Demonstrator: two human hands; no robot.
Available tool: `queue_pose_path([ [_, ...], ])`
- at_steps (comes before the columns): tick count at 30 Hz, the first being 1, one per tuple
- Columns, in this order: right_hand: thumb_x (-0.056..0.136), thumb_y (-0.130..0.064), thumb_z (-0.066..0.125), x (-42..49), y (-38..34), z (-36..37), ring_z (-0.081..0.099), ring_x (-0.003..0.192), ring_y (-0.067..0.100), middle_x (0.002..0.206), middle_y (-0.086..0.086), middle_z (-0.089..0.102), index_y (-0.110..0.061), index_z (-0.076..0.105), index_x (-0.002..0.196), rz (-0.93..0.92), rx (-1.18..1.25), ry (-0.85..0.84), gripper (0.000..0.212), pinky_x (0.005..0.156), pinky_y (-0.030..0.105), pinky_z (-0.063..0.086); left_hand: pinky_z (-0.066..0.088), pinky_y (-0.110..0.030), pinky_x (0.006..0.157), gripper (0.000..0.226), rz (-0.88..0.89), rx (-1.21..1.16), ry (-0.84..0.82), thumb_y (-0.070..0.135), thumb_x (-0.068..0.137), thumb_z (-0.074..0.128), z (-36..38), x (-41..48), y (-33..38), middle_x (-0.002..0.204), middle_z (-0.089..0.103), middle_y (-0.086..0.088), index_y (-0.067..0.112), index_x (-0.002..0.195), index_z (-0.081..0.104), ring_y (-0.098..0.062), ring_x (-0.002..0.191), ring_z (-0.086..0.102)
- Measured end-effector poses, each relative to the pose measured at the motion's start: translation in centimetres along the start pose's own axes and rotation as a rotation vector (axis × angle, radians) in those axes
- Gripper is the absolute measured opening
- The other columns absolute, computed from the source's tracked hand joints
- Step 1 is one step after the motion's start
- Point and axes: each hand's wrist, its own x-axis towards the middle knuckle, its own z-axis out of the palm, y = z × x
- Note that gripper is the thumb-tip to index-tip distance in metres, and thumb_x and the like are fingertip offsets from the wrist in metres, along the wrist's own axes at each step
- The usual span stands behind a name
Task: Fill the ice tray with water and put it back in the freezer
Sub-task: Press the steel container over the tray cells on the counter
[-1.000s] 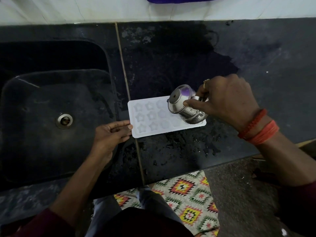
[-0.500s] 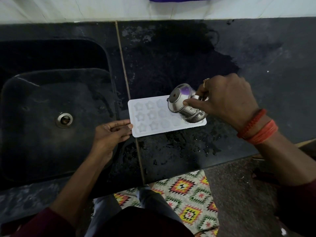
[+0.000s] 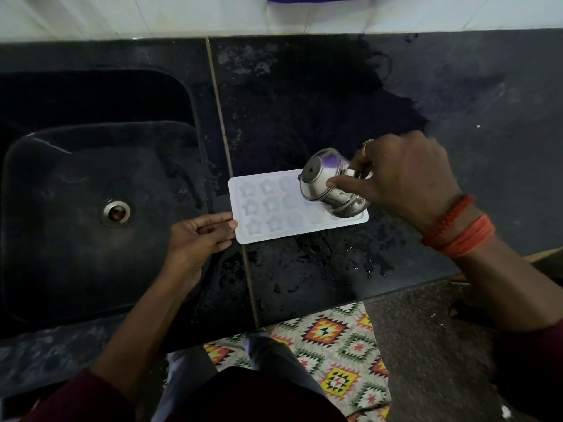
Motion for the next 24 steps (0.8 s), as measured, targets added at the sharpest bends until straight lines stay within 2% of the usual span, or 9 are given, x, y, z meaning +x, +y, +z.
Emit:
queue_pose_path([
  [24,0.076,-0.066,0.068,-0.16,-0.06,-0.46,0.066,0.08,0.033,0.081,0.008,0.072,-0.024,0.075,0.09,0.015,0.03,0.005,0.045,0.064,0.032,0.036,0.057,-0.013,0.061,0.012,-0.003,0.0,0.009,0.01,0.083,0.082,0.02,0.04,0.03,0.082,0.081,0.0,0.017,0.092,0.079,-0.007,0.075,0.078],
])
